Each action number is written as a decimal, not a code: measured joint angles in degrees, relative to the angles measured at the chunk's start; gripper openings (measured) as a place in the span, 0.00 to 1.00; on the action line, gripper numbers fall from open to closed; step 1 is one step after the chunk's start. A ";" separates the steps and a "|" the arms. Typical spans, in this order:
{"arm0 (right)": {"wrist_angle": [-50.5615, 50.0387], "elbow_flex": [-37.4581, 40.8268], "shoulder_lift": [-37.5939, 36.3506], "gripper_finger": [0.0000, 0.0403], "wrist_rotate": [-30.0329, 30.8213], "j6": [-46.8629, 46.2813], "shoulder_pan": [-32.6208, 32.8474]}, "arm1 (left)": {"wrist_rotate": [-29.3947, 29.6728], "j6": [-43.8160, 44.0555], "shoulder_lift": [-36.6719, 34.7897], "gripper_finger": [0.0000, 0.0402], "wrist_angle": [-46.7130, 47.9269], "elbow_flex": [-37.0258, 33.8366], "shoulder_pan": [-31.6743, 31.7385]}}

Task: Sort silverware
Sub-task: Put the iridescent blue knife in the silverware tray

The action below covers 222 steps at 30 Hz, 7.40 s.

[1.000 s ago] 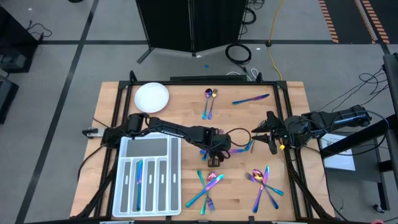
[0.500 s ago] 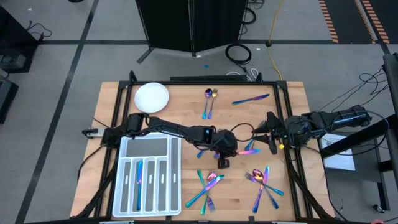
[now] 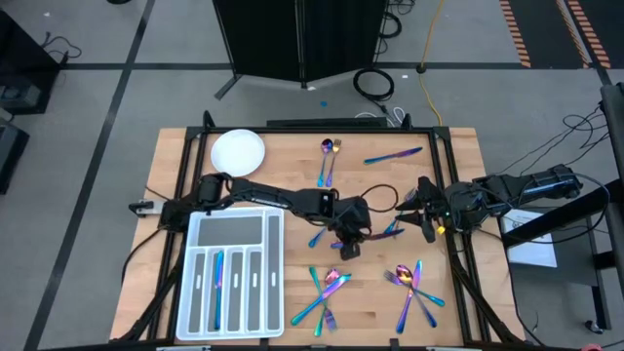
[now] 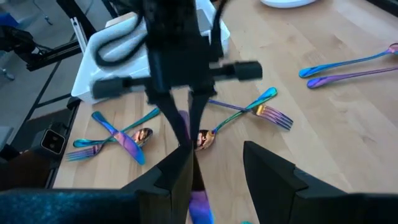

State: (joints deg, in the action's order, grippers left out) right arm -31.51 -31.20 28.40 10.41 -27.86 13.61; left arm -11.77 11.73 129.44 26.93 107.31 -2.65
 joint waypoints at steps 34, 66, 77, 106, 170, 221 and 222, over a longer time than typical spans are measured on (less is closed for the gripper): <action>10.74 -1.75 -0.39 0.32 0.17 16.87 -0.04 | 23.92 36.15 -24.14 0.08 62.86 7.82 0.10; 23.72 -3.56 1.29 0.32 0.28 30.30 -0.04 | 18.29 114.43 -40.77 0.08 61.54 -32.58 -42.05; 23.63 -3.56 1.31 0.32 0.27 30.14 -0.04 | 17.60 119.95 -32.53 0.08 53.79 -32.70 -47.85; 23.64 -3.56 5.62 0.32 0.22 26.21 -0.04 | 10.29 121.04 -22.12 0.08 50.53 -32.70 -49.02; 12.96 -3.56 9.69 0.32 -0.04 11.57 -0.01 | 29.54 55.46 -19.01 0.43 52.59 -20.29 -28.26; -5.09 3.74 10.84 0.32 3.13 -12.06 3.28 | -1.71 0.00 14.84 0.43 -14.25 17.88 23.33; -5.10 3.74 10.84 0.32 3.13 -11.99 3.28 | -1.73 1.22 16.38 0.43 -13.78 20.02 23.30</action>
State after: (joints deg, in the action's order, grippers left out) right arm -36.61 -27.46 39.24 13.54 -39.86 16.88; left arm -13.50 12.95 145.82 13.14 127.33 20.65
